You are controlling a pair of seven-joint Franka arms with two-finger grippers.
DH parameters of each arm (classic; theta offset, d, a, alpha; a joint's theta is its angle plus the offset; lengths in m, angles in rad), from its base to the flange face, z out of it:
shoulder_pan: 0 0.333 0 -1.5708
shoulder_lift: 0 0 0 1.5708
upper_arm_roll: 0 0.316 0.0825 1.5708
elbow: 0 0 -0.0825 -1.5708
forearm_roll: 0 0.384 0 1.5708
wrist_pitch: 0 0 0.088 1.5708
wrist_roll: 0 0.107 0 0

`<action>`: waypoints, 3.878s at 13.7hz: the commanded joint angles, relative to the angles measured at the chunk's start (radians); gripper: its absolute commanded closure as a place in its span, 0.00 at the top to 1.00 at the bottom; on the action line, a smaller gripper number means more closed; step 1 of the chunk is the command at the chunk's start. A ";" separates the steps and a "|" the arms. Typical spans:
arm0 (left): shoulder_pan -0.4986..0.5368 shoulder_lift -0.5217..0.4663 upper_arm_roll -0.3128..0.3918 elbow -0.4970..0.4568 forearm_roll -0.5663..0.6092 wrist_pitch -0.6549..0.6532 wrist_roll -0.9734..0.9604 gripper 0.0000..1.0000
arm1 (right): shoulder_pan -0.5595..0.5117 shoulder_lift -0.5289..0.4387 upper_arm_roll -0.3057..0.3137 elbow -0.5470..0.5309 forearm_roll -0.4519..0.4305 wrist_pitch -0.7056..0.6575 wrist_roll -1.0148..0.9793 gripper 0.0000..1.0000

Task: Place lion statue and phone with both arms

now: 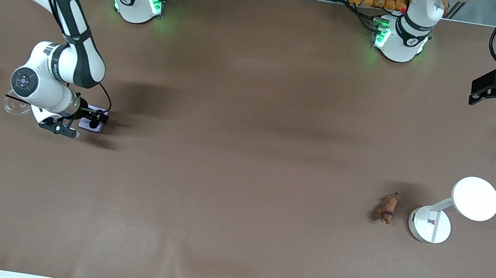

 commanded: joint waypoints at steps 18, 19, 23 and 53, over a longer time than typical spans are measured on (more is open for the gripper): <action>-0.010 0.007 0.004 0.011 0.016 0.000 0.024 1.00 | -0.023 -0.058 0.023 0.717 0.112 -0.931 -0.056 1.00; -0.009 0.006 0.005 0.011 0.012 0.002 0.024 1.00 | -0.022 -0.058 0.025 0.782 0.109 -0.947 -0.062 1.00; -0.004 0.007 0.010 0.011 0.015 0.008 0.024 1.00 | -0.049 -0.053 0.019 1.021 0.101 -1.165 -0.115 1.00; -0.001 0.010 0.012 0.009 0.019 0.020 0.029 1.00 | -0.008 -0.445 0.027 0.699 -0.054 -1.090 -0.123 1.00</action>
